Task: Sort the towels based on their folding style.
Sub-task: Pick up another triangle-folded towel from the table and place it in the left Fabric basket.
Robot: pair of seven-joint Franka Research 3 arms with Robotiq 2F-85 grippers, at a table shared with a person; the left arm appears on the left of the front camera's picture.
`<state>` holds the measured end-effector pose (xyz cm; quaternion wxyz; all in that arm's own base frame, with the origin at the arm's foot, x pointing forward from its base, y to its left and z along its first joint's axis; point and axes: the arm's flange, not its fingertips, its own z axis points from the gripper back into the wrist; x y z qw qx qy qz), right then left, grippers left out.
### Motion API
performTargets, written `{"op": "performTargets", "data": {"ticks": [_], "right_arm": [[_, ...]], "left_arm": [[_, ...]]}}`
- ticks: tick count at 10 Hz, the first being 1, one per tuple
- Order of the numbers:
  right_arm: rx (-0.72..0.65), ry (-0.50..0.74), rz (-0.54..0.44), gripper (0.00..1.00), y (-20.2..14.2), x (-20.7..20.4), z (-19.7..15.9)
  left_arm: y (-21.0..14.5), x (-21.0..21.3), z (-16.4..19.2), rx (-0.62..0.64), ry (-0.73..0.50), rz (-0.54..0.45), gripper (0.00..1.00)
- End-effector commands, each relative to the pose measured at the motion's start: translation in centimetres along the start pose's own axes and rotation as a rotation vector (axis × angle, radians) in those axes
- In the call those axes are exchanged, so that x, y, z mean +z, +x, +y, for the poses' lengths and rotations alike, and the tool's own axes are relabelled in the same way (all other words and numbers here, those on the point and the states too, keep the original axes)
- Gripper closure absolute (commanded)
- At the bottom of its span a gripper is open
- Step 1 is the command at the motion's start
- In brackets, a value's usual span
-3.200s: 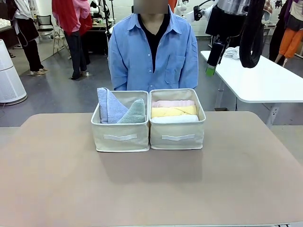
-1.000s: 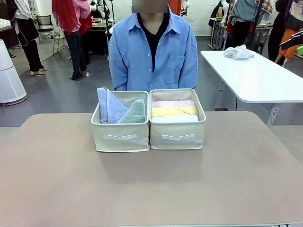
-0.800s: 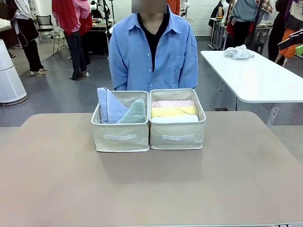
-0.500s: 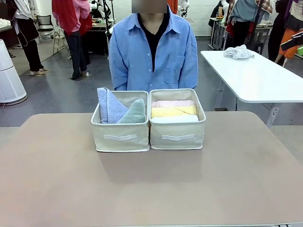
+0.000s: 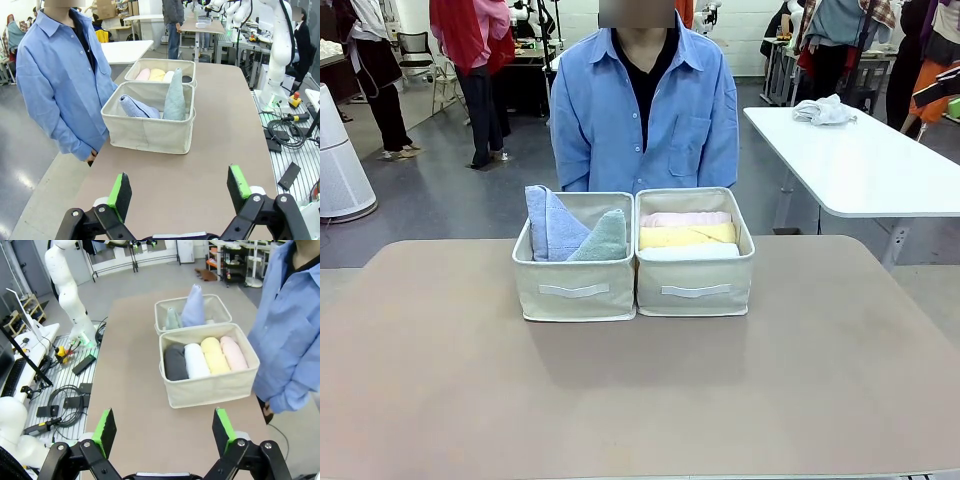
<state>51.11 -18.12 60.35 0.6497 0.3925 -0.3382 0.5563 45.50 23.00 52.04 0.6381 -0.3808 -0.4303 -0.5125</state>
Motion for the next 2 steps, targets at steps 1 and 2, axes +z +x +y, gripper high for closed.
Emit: {"op": "performTargets", "data": {"ticks": [1, 2], "right_arm": [[0.002, -0.001, 0.002, 0.00, 0.11, 0.03, -0.25], [0.002, -0.001, 0.002, 0.00, 0.11, 0.03, -0.25]], "left_arm": [[0.12, 0.11, -0.17, -0.004, -0.006, -0.005, 0.00], [0.12, 0.11, -0.17, -0.004, -0.006, -0.005, 0.00]]}}
